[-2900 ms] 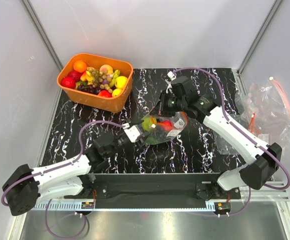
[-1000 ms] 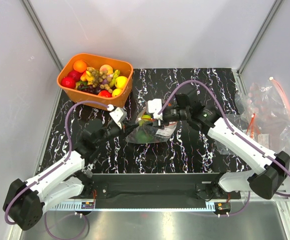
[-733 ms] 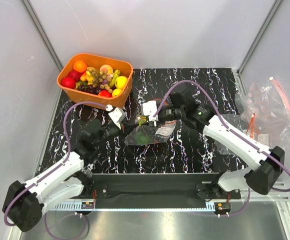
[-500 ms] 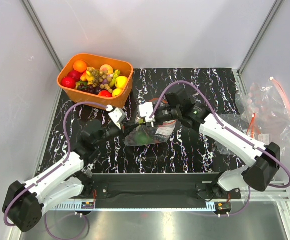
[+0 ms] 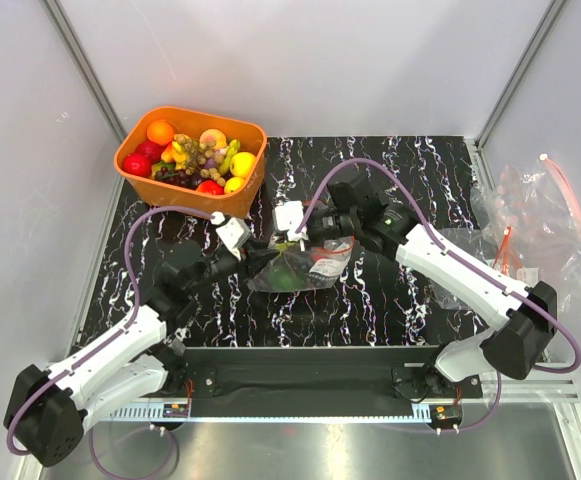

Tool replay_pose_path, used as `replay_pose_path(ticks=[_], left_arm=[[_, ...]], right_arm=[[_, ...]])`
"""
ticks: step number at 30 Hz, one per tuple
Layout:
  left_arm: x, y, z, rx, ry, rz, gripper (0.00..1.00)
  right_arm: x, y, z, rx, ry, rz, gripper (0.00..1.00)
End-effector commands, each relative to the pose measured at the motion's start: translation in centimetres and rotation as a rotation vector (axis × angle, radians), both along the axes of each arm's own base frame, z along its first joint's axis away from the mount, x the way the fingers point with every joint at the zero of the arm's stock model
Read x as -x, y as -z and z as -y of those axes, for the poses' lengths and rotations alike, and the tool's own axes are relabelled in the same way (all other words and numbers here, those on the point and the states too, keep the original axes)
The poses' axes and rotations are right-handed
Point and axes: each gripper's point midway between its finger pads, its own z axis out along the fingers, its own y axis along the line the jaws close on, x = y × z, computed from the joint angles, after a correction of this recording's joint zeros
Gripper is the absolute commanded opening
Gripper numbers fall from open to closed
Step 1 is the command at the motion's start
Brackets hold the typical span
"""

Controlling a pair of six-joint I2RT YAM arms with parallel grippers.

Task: Place the food in the zip-top bag and seal the zipper
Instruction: Zip the zipper food storage bag at the center of the board.

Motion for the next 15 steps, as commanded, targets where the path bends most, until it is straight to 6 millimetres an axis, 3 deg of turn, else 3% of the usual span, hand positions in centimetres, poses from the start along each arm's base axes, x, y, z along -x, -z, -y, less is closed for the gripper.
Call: replay_pose_path(ticks=[1,3,5,15], left_arm=[[0.7,-2.8,0.0,0.061,0.036,0.118,0.40],[1.0,-3.2,0.0,0.076,0.043,0.138,0.55],[1.3,-3.9,-0.1,0.092,0.048,0.160,0.61],[1.7,-5.3,0.3,0.130,0.084,0.201,0.63]], right_arm=[[0.5,-3.2,-0.7,-0.067,-0.010,0.018,0.00],[0.8,-3.8,-0.7,-0.080,-0.016,0.009,0.00],[1.0,-4.3,-0.8,-0.088,-0.028,0.001,0.00],[2.9,-5.2,-0.5,-0.113,-0.088,-0.038,0.00]])
